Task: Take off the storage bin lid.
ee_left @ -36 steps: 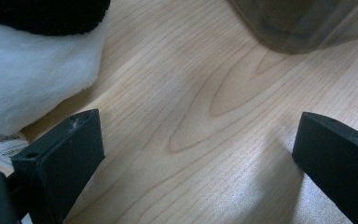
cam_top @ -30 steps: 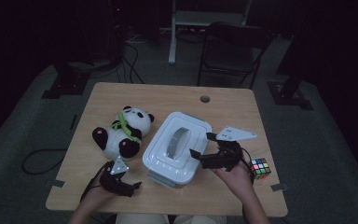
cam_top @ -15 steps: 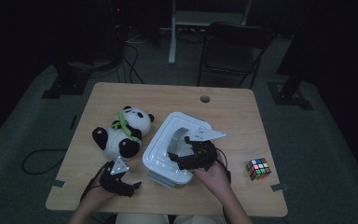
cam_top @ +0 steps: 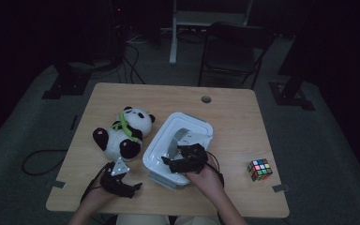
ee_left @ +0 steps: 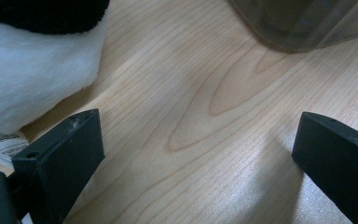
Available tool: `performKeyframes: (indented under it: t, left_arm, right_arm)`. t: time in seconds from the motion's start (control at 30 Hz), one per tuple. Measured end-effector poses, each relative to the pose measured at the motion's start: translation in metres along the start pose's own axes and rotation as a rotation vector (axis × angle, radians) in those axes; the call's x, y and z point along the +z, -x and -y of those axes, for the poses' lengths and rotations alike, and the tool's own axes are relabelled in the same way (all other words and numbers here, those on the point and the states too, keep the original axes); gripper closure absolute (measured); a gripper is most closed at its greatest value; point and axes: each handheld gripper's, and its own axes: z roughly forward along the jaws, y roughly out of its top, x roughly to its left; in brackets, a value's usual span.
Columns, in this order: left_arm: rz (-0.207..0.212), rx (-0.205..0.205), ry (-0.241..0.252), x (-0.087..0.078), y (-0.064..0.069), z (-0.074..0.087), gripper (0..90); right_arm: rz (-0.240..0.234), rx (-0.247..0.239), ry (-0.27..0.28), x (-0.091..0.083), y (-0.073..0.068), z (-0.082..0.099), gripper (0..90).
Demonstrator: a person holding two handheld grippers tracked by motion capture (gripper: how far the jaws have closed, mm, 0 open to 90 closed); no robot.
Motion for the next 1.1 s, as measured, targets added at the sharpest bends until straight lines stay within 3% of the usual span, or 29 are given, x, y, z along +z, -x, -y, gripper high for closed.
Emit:
performKeyframes:
  t: [0.1,0.13,0.2,0.57,0.6,0.63,0.7,1.0,1.1]
  left_arm:
    - [0.0,0.0,0.0,0.0,0.0,0.0,2.7]
    - [0.0,0.0,0.0,0.0,0.0,0.0,2.7]
    - [0.0,0.0,0.0,0.0,0.0,0.0,2.7]
    - [0.0,0.001,0.0,0.0,0.0,0.0,2.7]
    - [0.0,0.001,0.0,0.0,0.0,0.0,2.7]
    - [0.0,0.0,0.0,0.0,0.0,0.0,2.7]
    - [0.0,0.0,0.0,0.0,0.0,0.0,2.7]
    - [0.001,0.0,0.0,0.0,0.0,0.0,2.7]
    - [0.001,0.003,-0.001,0.0,-0.001,0.0,2.7]
  right_arm:
    - [0.01,-0.007,0.011,0.0,-0.002,0.001,28.8]
    - [0.02,-0.046,0.013,0.002,-0.007,0.002,33.5]
    - [0.023,-0.067,0.015,0.002,-0.009,0.003,36.3]
    - [0.009,-0.057,0.033,0.001,-0.009,0.006,39.9]
    - [-0.01,-0.04,0.037,0.0,-0.007,0.006,53.6]
    - [0.018,-0.022,0.046,-0.003,-0.004,0.006,62.2]
    - [-0.012,-0.012,0.04,-0.004,0.001,0.007,62.1]
    - [-0.006,-0.014,0.035,-0.005,-0.001,0.006,64.1]
    - [-0.045,0.006,0.039,-0.01,0.0,0.003,70.3]
